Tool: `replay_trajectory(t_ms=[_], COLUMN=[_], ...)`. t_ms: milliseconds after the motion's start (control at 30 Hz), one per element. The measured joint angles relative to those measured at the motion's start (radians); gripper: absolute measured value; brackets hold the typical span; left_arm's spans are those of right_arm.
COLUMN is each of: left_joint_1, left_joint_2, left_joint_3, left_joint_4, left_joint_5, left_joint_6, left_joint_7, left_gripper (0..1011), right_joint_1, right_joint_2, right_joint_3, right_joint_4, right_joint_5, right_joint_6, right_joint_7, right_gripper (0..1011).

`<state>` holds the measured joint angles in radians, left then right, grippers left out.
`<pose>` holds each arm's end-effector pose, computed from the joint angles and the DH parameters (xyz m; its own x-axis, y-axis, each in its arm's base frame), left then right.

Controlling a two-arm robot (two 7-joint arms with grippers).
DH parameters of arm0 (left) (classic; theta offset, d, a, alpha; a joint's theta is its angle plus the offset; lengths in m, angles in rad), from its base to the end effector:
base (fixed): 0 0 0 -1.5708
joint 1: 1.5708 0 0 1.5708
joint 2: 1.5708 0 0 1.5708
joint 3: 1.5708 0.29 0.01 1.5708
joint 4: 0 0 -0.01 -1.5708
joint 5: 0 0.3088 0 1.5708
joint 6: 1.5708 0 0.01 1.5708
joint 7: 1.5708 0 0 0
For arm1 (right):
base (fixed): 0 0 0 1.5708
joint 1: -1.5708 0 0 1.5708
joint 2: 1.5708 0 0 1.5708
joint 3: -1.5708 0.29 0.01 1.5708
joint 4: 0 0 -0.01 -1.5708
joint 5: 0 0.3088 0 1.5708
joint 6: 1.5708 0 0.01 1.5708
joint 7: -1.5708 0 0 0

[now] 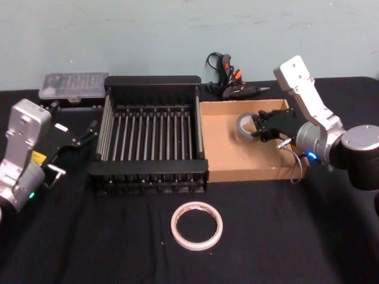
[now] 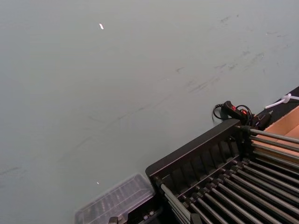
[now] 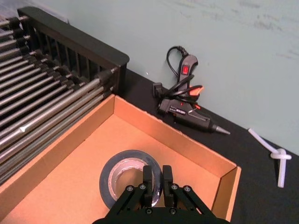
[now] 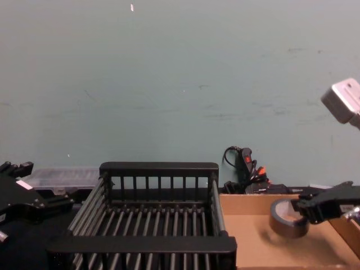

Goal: Pick up the white tape and place it into the black box , Pick up the silver tape and place it into the brown box.

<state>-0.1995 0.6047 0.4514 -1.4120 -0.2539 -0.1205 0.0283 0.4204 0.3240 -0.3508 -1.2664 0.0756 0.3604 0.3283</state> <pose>0.3581 0.0827 -0.3023 0.2923 0.8803 0.3738 -0.9553 0.2873 0.0703 0.4332 -0.0257 -0.2571 0.4922 -0.8419 0.2214 0.8289 0.3756 -0.4145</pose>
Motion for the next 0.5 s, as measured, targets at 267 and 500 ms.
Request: replay_trajectory(t_ms=[267,500], left_joint_1=[0.0,0.0], left_joint_2=[0.0,0.0], left_joint_3=[0.0,0.0], left_joint_4=[0.0,0.0], left_joint_5=[0.0,0.0], left_joint_6=[0.0,0.0], left_joint_7=[0.0,0.0], left_gripper=[1001,1001], right_joint_1=[0.0,0.0], right_joint_2=[-0.002,0.0], right_joint_3=[0.002,0.002], right_joint_4=[0.004,0.001], right_joint_5=[-0.004,-0.003], right_joint_6=[0.002,0.002], right_joint_7=[-0.001,-0.001], right_gripper=[132,189])
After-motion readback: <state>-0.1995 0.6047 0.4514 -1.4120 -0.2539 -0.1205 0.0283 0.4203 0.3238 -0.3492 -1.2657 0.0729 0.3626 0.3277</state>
